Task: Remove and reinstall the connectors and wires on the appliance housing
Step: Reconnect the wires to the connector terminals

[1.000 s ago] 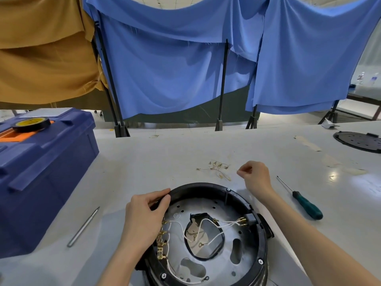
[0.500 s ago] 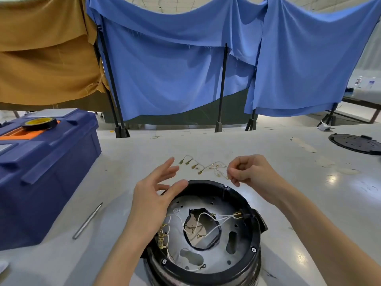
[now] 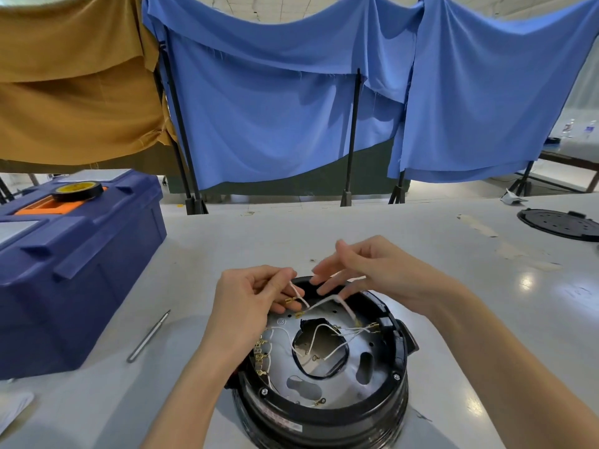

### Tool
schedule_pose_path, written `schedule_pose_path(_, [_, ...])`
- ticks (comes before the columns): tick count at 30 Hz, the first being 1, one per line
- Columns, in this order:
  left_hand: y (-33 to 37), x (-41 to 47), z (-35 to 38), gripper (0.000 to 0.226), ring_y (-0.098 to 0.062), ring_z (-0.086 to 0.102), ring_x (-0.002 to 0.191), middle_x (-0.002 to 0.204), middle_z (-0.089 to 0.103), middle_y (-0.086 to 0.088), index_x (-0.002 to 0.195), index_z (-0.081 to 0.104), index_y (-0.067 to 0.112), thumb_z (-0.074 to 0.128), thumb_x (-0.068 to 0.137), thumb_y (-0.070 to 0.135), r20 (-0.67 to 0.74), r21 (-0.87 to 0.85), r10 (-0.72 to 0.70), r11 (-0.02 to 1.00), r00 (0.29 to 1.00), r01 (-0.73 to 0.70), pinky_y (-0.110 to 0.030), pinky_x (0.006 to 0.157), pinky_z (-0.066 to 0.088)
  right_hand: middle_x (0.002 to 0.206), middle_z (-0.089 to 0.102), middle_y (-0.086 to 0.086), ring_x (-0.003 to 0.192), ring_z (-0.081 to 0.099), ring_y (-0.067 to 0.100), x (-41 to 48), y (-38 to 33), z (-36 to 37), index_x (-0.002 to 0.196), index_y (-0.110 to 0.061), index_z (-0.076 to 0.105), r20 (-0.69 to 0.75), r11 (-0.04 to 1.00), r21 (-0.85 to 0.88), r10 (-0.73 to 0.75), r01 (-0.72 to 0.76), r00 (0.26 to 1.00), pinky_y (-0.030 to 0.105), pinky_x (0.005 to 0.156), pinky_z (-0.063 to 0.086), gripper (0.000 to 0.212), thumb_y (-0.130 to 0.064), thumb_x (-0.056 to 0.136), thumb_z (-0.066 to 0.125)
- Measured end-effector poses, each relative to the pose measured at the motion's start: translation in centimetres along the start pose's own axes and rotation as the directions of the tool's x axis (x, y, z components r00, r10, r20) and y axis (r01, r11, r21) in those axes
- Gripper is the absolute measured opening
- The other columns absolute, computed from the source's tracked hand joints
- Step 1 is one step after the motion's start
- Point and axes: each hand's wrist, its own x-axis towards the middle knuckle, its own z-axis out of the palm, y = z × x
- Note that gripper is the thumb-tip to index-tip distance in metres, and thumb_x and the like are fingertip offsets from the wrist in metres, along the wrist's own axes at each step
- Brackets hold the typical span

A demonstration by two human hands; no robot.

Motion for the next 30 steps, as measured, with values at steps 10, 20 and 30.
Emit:
schedule_pose_path(10, [0.3,-0.6,-0.7,0.021,-0.029,0.072,0.06,0.069,0.073,-0.012,0.078,0.075,0.014,0.082,0.066,0.029,0.05,-0.031,-0.08,0.996,0.996,0.081,-0.026,0.053,0.057,0.075,0.07,0.026,0.059,0.07,0.021,0.3,0.2,3.2,0.099,0.007,0.069,0.037,0.999,-0.017,0.033,-0.032,0.999,0.024,0.061,0.057,0.021,0.002,0.08,0.074])
schedule_pose_path(20, [-0.5,-0.1,-1.0,0.012,-0.021,0.071,0.063,0.067,0.073,-0.007,0.073,0.076,0.017,0.072,0.083,0.014,0.036,0.067,-0.052,0.997,0.998,0.05,-0.021,0.058,0.055,0.066,0.069,0.015,0.049,0.064,0.018,0.4,0.6,4.1,0.087,0.002,0.066,-0.003,0.996,0.046,0.07,-0.07,0.998,0.023,0.049,0.052,0.013,-0.009,0.093,0.063])
schedule_pose_path(30, [-4.1,-2.4,-2.4,0.02,-0.003,0.065,0.074,0.086,0.067,0.01,0.085,0.073,0.029,0.083,0.07,0.038,-0.418,0.398,0.042,0.906,0.907,0.142,-0.02,0.067,0.049,0.059,0.066,0.012,0.047,0.066,0.024,1.5,2.5,6.1,0.087,0.004,0.065,-0.06,0.953,0.006,0.302,-0.302,0.951,0.023,0.044,0.05,0.008,-0.002,0.091,0.063])
